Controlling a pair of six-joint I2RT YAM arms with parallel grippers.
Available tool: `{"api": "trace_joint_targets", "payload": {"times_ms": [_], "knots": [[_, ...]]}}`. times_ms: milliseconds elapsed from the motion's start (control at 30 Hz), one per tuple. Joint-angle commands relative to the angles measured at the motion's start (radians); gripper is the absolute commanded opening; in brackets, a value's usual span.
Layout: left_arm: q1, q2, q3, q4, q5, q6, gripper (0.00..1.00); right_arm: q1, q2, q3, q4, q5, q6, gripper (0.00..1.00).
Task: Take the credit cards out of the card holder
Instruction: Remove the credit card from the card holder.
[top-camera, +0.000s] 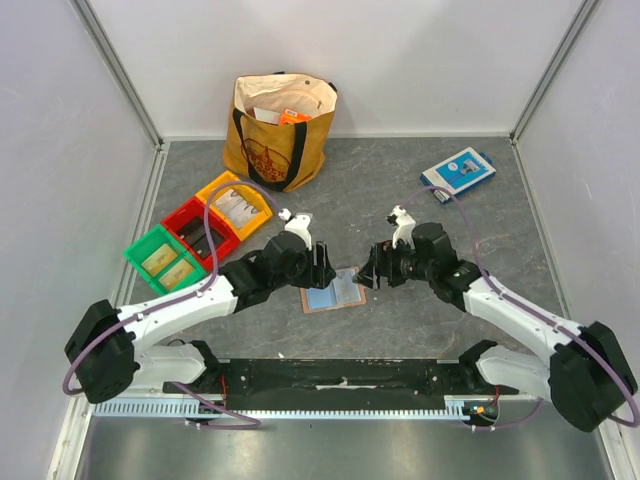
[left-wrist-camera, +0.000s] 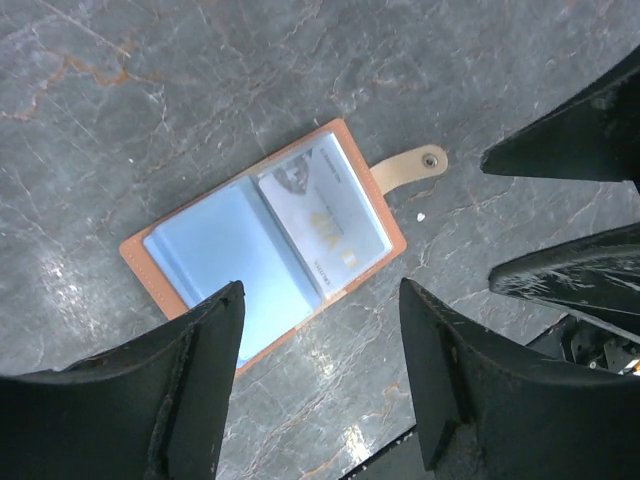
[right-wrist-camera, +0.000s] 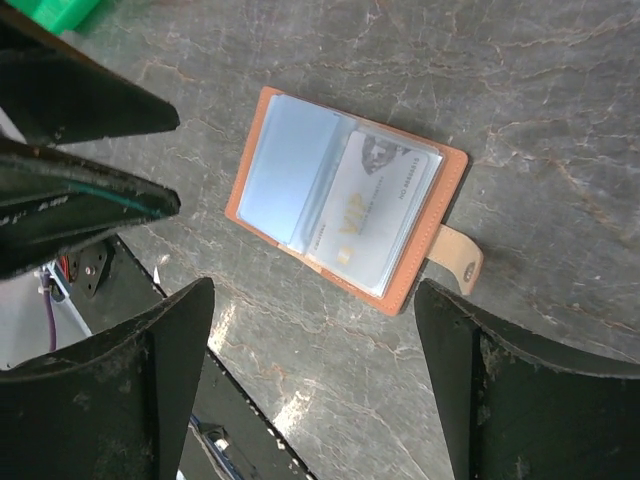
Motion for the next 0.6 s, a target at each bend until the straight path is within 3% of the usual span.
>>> {"api": "trace_joint_targets", "payload": {"times_ms": [0,233,567], "knots": [[-0.016,0.012,-0.043,0.067,-0.029,-0.044,0.66,0.047,0.089,0.056,0.058,0.077,0.072,0.86],[-0.017,0.089,-0.101,0.118,-0.032,-0.05,0.55,0.102,0.232,0.097,0.052,0.189,0.112,0.75],[-0.016,0.122,-0.155,0.102,-0.055,-0.073,0.36,0.128,0.349,0.128,0.043,0.183,0.11,0.5]]}}
